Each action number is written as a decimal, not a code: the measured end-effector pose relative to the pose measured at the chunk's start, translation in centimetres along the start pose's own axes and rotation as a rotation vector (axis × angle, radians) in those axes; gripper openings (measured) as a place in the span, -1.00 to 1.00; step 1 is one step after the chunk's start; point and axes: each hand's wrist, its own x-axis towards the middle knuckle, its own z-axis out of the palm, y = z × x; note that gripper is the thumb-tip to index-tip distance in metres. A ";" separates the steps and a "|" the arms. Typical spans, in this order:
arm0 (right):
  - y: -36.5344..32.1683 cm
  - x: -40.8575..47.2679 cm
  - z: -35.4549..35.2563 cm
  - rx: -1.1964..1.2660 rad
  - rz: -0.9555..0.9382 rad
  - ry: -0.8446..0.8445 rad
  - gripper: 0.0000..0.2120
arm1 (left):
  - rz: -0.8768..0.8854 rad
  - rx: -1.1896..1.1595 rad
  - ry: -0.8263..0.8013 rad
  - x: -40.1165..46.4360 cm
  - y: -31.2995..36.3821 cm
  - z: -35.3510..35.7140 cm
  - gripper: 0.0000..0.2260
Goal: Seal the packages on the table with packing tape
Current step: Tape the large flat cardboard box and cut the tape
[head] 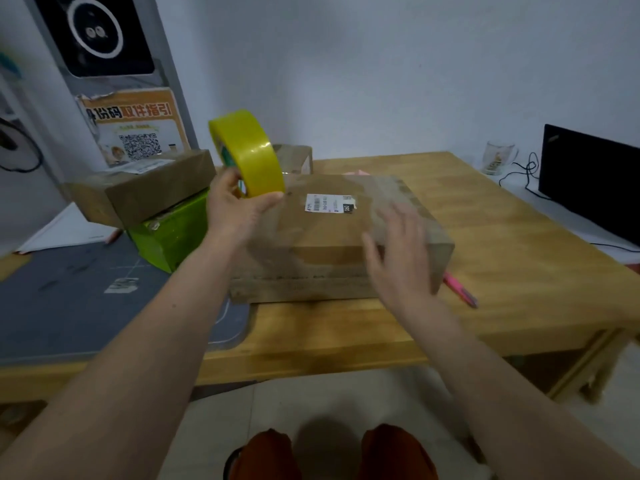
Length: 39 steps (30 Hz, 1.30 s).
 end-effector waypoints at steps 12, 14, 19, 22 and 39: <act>-3.4 -1.1 5.4 -0.177 -0.318 -0.184 -0.30 | -0.009 0.004 0.122 -1.3 -3.6 -7.5 -0.65; -2.7 -0.9 5.1 -0.128 -0.357 -0.167 -0.35 | -0.002 0.004 0.123 -1.3 -4.0 -8.0 -0.64; -1.8 -0.8 4.7 -0.061 -0.403 -0.124 -0.45 | 0.022 -0.002 0.137 -1.1 -4.1 -8.3 -0.64; -1.8 -0.7 4.3 -0.051 -0.406 -0.161 -0.46 | 0.023 -0.003 0.164 -1.1 -3.9 -8.5 -0.65; 2.6 -2.3 -2.8 0.071 0.333 0.118 -0.43 | 0.144 -0.056 -0.028 -3.4 -2.0 -7.0 -0.55</act>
